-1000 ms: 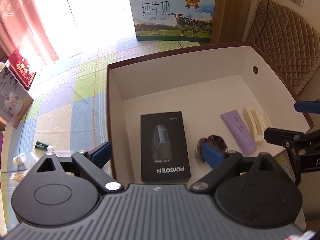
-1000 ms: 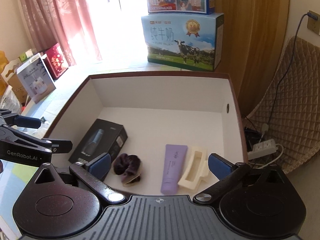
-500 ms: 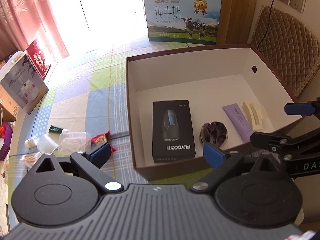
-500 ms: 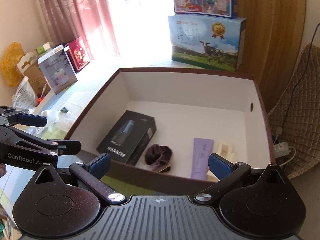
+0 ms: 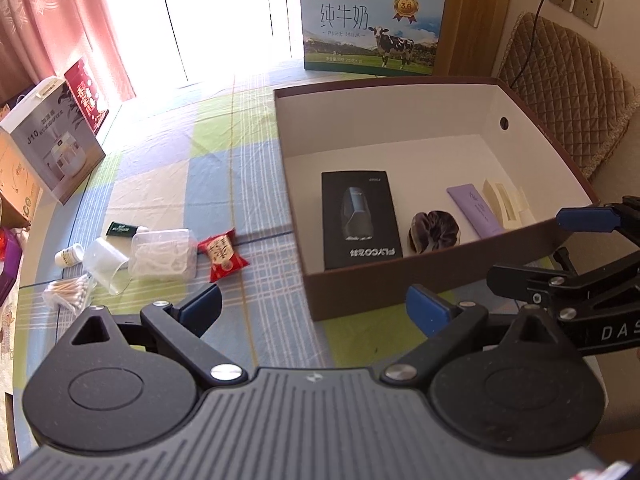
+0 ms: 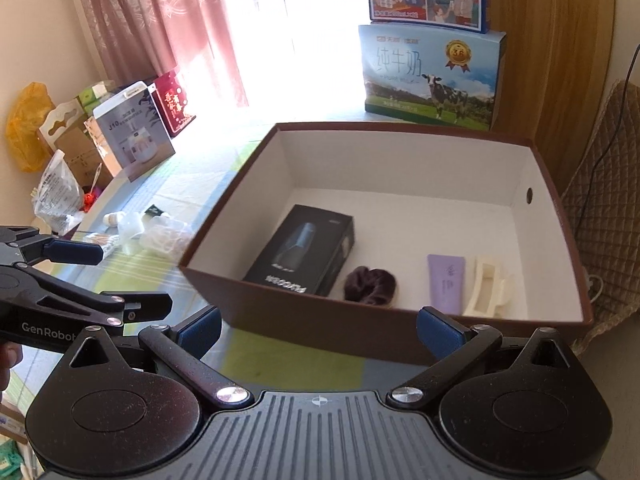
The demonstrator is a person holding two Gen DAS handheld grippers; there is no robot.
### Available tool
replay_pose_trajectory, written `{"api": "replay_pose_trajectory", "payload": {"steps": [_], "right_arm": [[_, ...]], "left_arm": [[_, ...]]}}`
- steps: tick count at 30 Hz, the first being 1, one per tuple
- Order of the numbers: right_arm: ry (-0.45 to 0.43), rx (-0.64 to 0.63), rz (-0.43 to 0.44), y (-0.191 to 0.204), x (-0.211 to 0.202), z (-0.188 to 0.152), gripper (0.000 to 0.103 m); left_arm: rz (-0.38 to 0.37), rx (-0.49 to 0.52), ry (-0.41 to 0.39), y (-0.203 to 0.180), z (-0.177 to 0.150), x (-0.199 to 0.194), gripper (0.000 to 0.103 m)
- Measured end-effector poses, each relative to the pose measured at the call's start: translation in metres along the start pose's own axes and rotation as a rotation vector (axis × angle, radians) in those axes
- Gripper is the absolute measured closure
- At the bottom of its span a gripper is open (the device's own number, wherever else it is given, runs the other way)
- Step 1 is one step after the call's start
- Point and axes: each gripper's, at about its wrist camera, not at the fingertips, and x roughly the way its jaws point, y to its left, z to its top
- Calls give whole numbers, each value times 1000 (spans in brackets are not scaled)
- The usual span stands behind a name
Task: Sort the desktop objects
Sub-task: 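Withdraw both tools from the box toward the items on the table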
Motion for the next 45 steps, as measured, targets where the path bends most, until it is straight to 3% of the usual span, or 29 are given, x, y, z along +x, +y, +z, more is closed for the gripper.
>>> {"api": "replay_pose_trajectory", "payload": {"steps": [25, 45], "right_arm": [[103, 8, 90, 125, 40, -34, 2], [57, 10, 94, 207, 102, -31, 2]], "left_arm": [[31, -75, 84, 118, -76, -28, 6], [114, -175, 99, 228, -103, -22, 6]]}}
